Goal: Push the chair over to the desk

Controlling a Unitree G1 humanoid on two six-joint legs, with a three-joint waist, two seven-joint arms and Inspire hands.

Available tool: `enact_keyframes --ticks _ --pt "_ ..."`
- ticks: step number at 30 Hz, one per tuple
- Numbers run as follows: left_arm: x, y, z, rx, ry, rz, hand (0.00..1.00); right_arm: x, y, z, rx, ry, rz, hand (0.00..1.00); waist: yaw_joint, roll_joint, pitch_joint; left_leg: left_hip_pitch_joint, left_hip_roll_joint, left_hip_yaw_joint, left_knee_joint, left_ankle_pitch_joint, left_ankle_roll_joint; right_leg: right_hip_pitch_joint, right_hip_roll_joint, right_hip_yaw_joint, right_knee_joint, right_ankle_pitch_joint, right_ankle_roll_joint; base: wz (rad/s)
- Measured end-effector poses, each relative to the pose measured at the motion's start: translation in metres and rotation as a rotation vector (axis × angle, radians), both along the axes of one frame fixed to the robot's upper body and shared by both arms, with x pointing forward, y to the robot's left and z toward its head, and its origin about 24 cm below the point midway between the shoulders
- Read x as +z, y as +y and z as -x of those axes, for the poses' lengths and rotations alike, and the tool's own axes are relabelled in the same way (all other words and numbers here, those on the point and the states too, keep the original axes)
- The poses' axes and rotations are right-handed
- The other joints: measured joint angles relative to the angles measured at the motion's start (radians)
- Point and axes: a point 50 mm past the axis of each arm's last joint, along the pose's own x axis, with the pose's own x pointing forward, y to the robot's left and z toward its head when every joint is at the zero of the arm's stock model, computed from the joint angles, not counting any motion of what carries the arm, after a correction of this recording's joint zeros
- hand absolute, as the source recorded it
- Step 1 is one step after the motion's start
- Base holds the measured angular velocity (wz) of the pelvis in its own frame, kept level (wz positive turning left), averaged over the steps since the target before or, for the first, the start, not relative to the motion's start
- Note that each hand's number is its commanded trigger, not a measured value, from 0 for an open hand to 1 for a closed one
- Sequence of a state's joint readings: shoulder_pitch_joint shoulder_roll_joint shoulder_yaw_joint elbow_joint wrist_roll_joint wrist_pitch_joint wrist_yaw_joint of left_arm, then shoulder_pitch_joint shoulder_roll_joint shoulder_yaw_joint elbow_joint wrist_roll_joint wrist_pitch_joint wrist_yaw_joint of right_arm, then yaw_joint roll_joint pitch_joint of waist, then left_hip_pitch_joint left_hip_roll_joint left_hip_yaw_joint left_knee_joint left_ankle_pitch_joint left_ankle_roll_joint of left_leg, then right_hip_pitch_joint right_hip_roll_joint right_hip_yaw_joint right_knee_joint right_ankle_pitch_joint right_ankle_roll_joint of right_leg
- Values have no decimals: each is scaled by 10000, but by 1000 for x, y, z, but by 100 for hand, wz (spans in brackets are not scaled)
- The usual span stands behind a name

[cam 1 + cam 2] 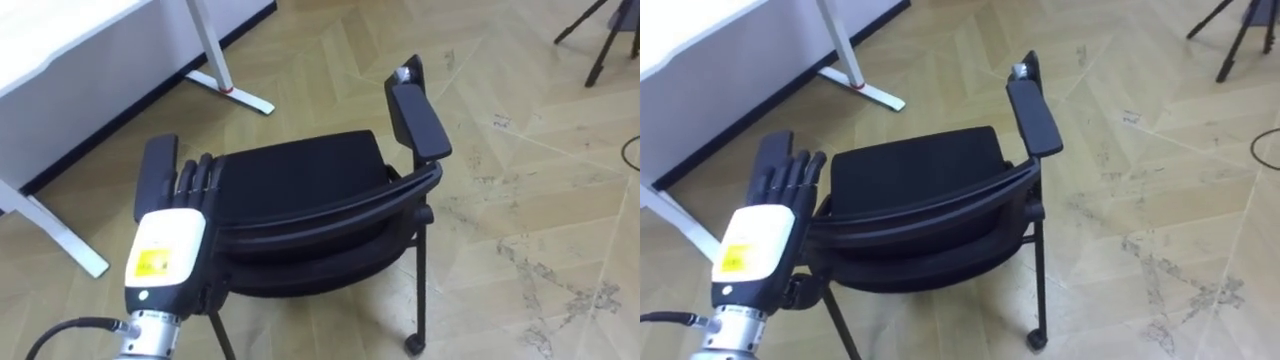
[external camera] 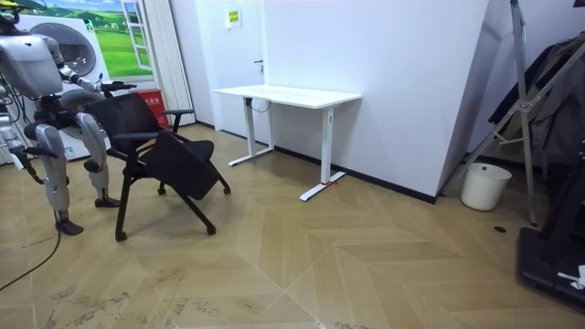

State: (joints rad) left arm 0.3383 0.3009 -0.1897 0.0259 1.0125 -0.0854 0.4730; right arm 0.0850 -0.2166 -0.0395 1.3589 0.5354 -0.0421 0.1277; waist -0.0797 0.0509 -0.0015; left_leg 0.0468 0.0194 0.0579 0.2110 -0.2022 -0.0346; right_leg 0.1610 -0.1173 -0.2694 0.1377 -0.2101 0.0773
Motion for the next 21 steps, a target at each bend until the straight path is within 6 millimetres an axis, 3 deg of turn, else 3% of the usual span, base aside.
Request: enact_keyframes --ticks 7,21 --pt "6 7 -9 164 -315 -167 0 2 -8 8 -354 54 222 0 -40 -32 23 261 56 352 -192 0 0 -32 36 444 9 11 -14 -17" --pt "-3 15 -20 174 75 -493 0 4 -13 9 -321 -113 390 0 -288 21 -6 285 205 644 -242 -3 -5 -166 167 770 6 71 -105 -6"
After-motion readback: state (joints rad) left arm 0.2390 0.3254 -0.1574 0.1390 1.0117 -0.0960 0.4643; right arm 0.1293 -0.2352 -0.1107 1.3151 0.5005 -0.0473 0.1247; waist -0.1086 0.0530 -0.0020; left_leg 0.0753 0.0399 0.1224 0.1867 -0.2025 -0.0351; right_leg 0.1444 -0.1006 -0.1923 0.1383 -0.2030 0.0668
